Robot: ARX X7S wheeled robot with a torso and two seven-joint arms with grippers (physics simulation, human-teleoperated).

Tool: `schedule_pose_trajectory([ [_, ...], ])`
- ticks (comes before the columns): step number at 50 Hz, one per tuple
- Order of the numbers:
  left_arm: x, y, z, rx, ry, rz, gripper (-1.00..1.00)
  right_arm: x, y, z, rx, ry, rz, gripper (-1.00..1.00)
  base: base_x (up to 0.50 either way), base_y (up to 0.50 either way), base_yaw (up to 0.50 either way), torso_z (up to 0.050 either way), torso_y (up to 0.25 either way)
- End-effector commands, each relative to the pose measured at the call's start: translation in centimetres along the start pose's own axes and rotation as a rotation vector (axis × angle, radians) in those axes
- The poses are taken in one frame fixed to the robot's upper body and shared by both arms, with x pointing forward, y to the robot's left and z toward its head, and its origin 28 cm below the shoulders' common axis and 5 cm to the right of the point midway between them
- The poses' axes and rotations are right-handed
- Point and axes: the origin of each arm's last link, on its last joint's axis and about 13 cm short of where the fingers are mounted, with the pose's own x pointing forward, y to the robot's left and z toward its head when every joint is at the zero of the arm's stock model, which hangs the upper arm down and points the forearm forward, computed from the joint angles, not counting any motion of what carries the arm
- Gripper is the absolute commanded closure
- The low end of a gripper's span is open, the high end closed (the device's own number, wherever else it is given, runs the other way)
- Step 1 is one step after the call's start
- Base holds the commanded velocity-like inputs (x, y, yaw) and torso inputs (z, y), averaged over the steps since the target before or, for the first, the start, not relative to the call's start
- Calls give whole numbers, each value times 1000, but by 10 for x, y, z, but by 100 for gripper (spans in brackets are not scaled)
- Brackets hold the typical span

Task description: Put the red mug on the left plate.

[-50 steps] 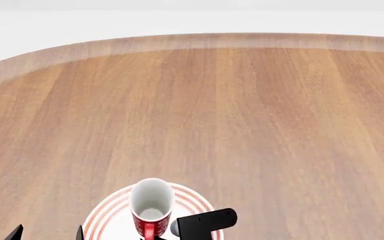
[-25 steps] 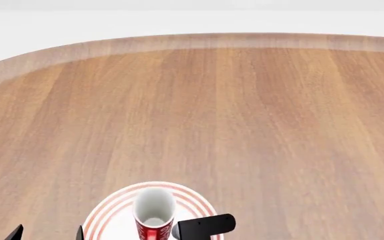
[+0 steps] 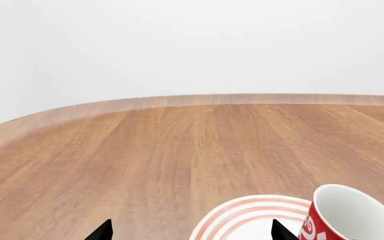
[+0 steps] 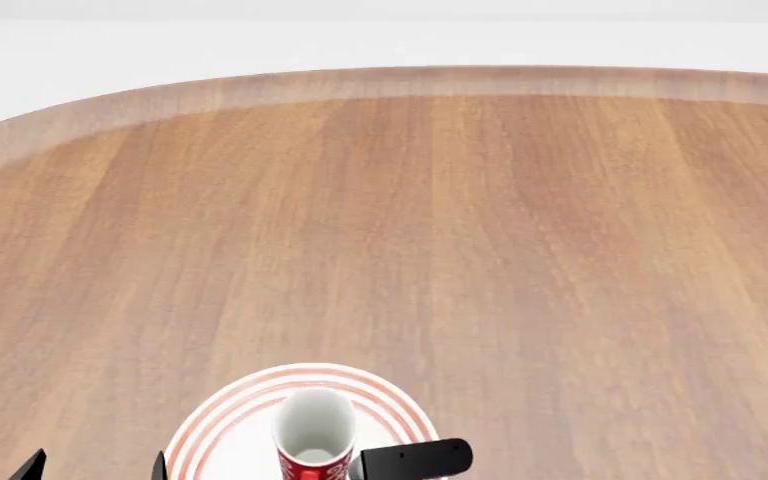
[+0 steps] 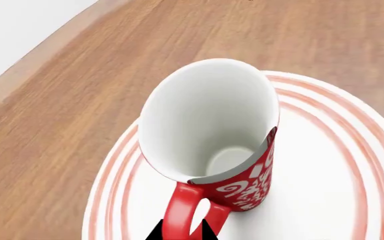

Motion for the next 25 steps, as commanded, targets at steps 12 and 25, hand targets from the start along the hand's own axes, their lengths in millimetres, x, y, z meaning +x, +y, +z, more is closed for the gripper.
schedule_pose_trajectory([
  [12, 0, 0, 0, 0, 0, 0, -100, 3, -2, -2, -1, 2, -2, 100, 2, 0, 1, 0, 0],
  [25, 0, 0, 0, 0, 0, 0, -100, 5, -3, -2, 15, 12, -11, -100, 2, 1, 2, 0, 0],
])
